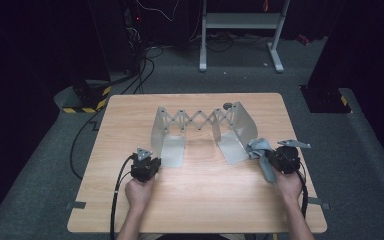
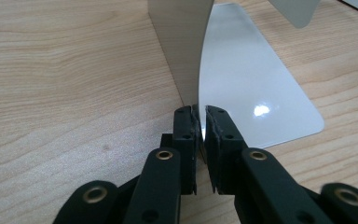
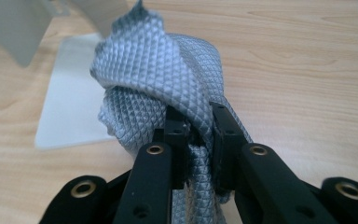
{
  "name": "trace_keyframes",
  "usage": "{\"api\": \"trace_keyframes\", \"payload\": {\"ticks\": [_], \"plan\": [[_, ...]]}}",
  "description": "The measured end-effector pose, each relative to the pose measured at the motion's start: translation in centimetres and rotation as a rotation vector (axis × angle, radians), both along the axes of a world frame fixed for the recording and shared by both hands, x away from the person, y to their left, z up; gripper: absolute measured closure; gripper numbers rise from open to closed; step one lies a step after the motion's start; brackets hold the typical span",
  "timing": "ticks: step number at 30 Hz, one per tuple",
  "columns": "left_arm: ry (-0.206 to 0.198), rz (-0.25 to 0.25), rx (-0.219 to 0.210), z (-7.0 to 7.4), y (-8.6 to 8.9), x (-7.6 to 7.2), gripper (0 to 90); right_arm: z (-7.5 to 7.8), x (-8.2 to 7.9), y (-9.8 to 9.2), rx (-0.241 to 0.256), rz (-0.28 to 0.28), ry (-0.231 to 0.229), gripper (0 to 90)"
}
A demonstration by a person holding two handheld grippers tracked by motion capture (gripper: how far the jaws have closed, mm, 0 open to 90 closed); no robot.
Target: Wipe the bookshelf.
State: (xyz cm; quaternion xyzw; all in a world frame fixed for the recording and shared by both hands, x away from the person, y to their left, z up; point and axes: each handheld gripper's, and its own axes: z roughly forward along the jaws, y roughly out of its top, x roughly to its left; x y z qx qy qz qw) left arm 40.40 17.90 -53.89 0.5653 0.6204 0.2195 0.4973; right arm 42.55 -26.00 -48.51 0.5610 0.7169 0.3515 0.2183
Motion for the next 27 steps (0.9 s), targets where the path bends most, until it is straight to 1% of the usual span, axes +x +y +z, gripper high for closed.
{"api": "trace_keyframes", "payload": {"ticks": [1, 3, 4, 5, 7, 9, 11, 15, 17, 20, 24, 27], "plan": [[0.003, -0.005, 0.008, 0.0, 0.0, 0.0, 82.1, -0.2, 0.6, 0.0, 0.002, -0.005, 0.011, 80.1], [0.001, -0.001, 0.002, 0.0, 0.0, 0.0, 82.1, -0.6, 1.8, 0.4, -0.002, -0.007, 0.025, 80.0], [0.001, -0.001, 0.001, 0.0, 0.0, 0.0, 82.1, -0.9, 2.4, 0.6, 0.005, -0.004, 0.029, 80.1], [0.004, -0.005, 0.006, 0.0, 0.0, 0.0, 82.2, -1.2, 2.9, 0.9, 0.006, 0.001, 0.039, 80.1], [0.003, -0.006, 0.014, 0.0, 0.0, 0.0, 82.3, -1.8, 3.6, 1.5, 0.001, 0.013, 0.063, 80.1], [0.004, -0.005, 0.007, 0.0, 0.0, 0.0, 82.4, -2.3, 4.1, 2.2, 0.008, 0.040, 0.078, 80.0], [0.006, -0.006, 0.005, 0.0, 0.1, 0.0, 82.5, -2.7, 4.2, 2.8, 0.011, 0.063, 0.082, 80.1], [0.006, -0.005, 0.002, 0.0, 0.1, 0.0, 82.9, -2.7, 3.5, 4.2, 0.017, 0.117, 0.086, 80.0], [0.006, -0.004, -0.001, 0.0, 0.1, 0.0, 82.9, -2.7, 3.2, 4.8, 0.011, 0.132, 0.083, 79.9], [0.005, -0.002, -0.007, 0.0, 0.1, 0.1, 83.1, -2.7, 2.9, 5.5, 0.031, 0.154, 0.083, 80.0], [0.006, -0.002, -0.009, 0.0, 0.1, 0.1, 83.2, -1.9, 2.5, 6.0, 0.055, 0.168, 0.062, 80.0], [0.007, -0.004, -0.009, 0.0, 0.1, 0.1, 83.2, -0.7, 2.2, 6.2, 0.056, 0.182, 0.029, 80.0]]}}
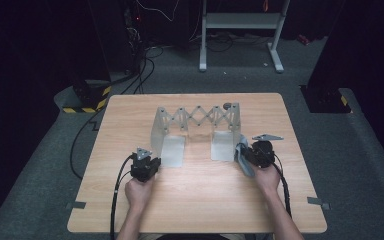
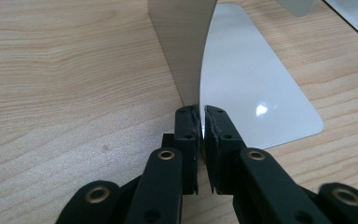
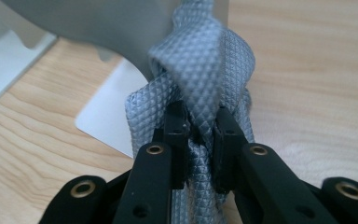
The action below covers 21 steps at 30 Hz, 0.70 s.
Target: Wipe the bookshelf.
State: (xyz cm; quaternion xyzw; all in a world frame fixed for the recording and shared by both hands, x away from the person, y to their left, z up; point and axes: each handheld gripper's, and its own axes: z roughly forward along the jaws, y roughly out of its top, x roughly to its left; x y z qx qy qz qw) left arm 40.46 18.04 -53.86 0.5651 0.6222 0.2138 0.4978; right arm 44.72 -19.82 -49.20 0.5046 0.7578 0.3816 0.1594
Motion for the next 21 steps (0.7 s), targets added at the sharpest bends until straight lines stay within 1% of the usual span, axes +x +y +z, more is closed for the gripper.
{"api": "trace_keyframes", "payload": {"ticks": [9, 12, 14, 18, 21], "plan": [[0.001, -0.003, 0.004, 0.0, 0.1, 0.0, 83.2, 4.7, -1.2, -0.5, 0.043, 0.020, -0.116, 80.0], [0.001, -0.004, 0.006, 0.0, 0.1, 0.0, 83.2, 6.3, -1.6, -0.5, 0.049, 0.025, -0.155, 80.0], [0.000, -0.003, 0.005, 0.0, 0.0, 0.0, 83.2, 7.4, -1.8, -0.5, 0.044, 0.031, -0.184, 80.0], [-0.001, -0.001, 0.006, 0.0, 0.0, 0.0, 83.3, 9.0, -2.2, -0.4, 0.040, 0.042, -0.214, 79.9], [-0.001, -0.001, 0.006, 0.0, 0.0, 0.0, 83.3, 9.3, -2.4, -0.2, 0.026, 0.043, -0.221, 79.8]]}}
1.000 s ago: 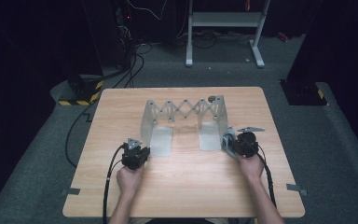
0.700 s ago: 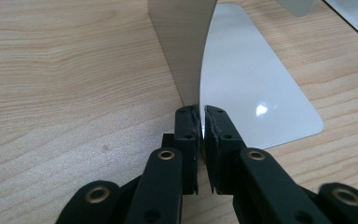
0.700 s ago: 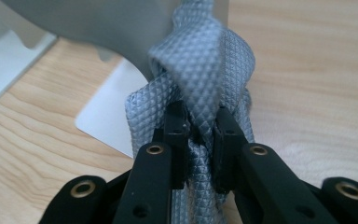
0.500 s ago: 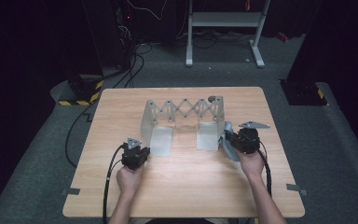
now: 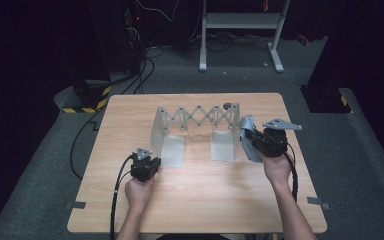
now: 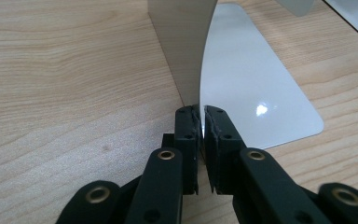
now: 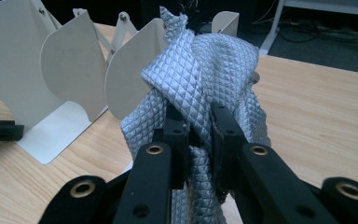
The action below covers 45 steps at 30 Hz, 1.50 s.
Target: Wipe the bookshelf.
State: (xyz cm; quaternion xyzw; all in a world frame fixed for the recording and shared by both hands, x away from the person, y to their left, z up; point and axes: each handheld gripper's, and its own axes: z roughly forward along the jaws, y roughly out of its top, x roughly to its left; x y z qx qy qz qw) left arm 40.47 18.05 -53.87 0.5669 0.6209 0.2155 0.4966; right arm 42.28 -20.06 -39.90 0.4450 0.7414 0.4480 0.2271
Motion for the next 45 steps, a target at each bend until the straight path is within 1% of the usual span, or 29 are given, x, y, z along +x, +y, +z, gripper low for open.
{"api": "trace_keyframes", "payload": {"ticks": [3, 7, 9, 11, 13, 16, 18, 19, 21, 25, 28, 31, 35, 36, 38, 39, 45], "plan": [[-0.001, 0.001, -0.003, 0.0, 0.0, 0.0, 83.3, -0.8, 0.0, 0.2, -0.007, -0.001, 0.014, 79.8], [-0.001, 0.002, -0.002, 0.0, 0.0, 0.0, 83.3, -2.8, 0.4, 0.6, -0.021, -0.006, 0.056, 79.7], [-0.001, 0.001, -0.002, 0.0, 0.0, 0.0, 83.3, -4.2, 0.8, 0.9, -0.057, -0.010, 0.091, 79.8], [0.001, -0.002, 0.001, 0.0, 0.0, 0.0, 83.3, -5.8, 1.3, 1.1, -0.073, -0.010, 0.135, 79.8], [0.001, -0.002, 0.001, 0.0, 0.0, 0.0, 83.2, -7.3, 1.8, 1.1, -0.071, -0.016, 0.179, 79.8], [-0.001, 0.001, -0.001, 0.0, 0.0, 0.0, 83.2, -9.4, 2.5, 1.3, -0.075, -0.025, 0.234, 79.8], [0.000, -0.001, 0.003, 0.0, 0.0, 0.0, 83.2, -10.5, 2.7, 1.5, -0.090, -0.029, 0.258, 79.8], [-0.001, 0.001, 0.002, 0.0, -0.1, 0.0, 83.2, -10.9, 2.8, 1.5, -0.089, -0.030, 0.268, 79.8], [-0.002, 0.000, 0.002, 0.0, -0.1, 0.0, 83.2, -11.2, 2.9, 1.6, -0.084, -0.032, 0.272, 79.8], [0.000, -0.001, 0.002, 0.0, 0.0, 0.0, 83.2, -10.8, 2.8, 1.4, -0.076, -0.029, 0.269, 79.8], [0.001, -0.002, 0.003, 0.0, 0.0, 0.0, 83.2, -9.7, 2.5, 1.2, -0.050, -0.027, 0.252, 79.8], [-0.001, 0.000, -0.002, 0.0, 0.0, 0.0, 83.2, -8.2, 2.2, 0.9, -0.028, -0.018, 0.209, 79.7], [-0.001, 0.000, -0.003, 0.0, 0.0, 0.0, 83.2, -6.0, 1.9, 0.4, -0.001, -0.010, 0.167, 79.7], [-0.001, 0.000, 0.000, 0.0, 0.0, 0.0, 83.2, -5.5, 1.9, 0.4, 0.007, -0.009, 0.162, 79.7], [-0.001, 0.001, -0.003, 0.0, 0.0, 0.0, 83.2, -4.5, 1.8, 0.2, 0.012, -0.003, 0.137, 79.7], [-0.001, -0.001, 0.001, 0.0, 0.0, 0.0, 83.2, -4.0, 1.8, 0.2, 0.014, 0.000, 0.129, 79.7], [-0.001, -0.001, 0.000, 0.0, 0.0, 0.0, 83.2, -1.3, 1.7, 0.2, 0.017, 0.008, 0.070, 79.7]]}}
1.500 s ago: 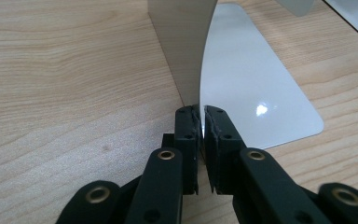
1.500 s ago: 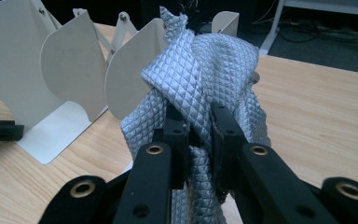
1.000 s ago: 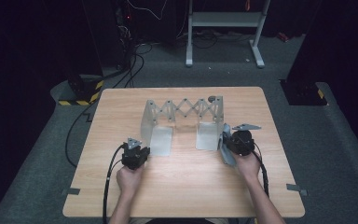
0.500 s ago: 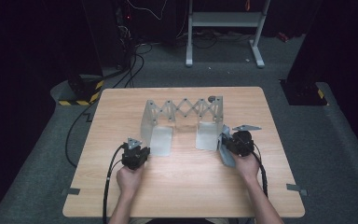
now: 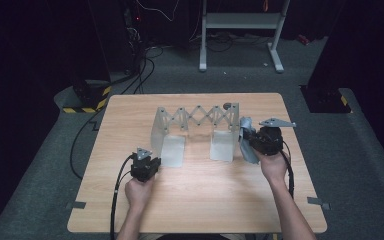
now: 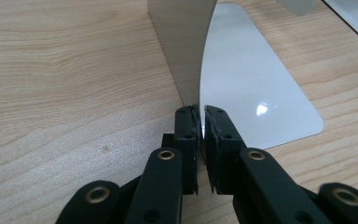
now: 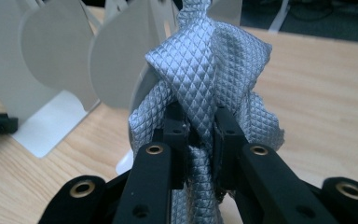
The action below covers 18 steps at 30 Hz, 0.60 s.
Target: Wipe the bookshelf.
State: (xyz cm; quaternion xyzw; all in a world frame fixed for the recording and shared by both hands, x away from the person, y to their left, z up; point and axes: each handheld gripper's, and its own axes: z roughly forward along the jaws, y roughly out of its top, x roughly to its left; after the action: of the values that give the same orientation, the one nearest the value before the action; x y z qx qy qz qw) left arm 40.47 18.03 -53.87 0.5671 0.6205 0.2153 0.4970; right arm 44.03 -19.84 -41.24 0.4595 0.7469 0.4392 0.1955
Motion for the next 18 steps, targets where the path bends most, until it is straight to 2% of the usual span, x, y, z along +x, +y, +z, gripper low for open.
{"api": "trace_keyframes", "payload": {"ticks": [4, 8, 13, 18], "plan": [[0.001, -0.003, 0.002, 0.0, 0.1, 0.0, 83.2, 1.2, 0.1, 0.0, 0.000, -0.001, -0.029, 79.7], [0.004, -0.004, -0.003, 0.0, 0.1, 0.0, 83.2, 1.4, 0.6, 0.2, -0.014, -0.001, -0.031, 79.8], [0.002, -0.002, -0.007, 0.0, 0.1, 0.0, 83.2, -0.1, 1.6, 0.5, -0.012, -0.015, 0.007, 79.8], [0.003, -0.002, -0.008, 0.0, 0.1, 0.0, 83.2, -2.9, 2.5, 0.7, -0.026, -0.031, 0.076, 79.8]]}}
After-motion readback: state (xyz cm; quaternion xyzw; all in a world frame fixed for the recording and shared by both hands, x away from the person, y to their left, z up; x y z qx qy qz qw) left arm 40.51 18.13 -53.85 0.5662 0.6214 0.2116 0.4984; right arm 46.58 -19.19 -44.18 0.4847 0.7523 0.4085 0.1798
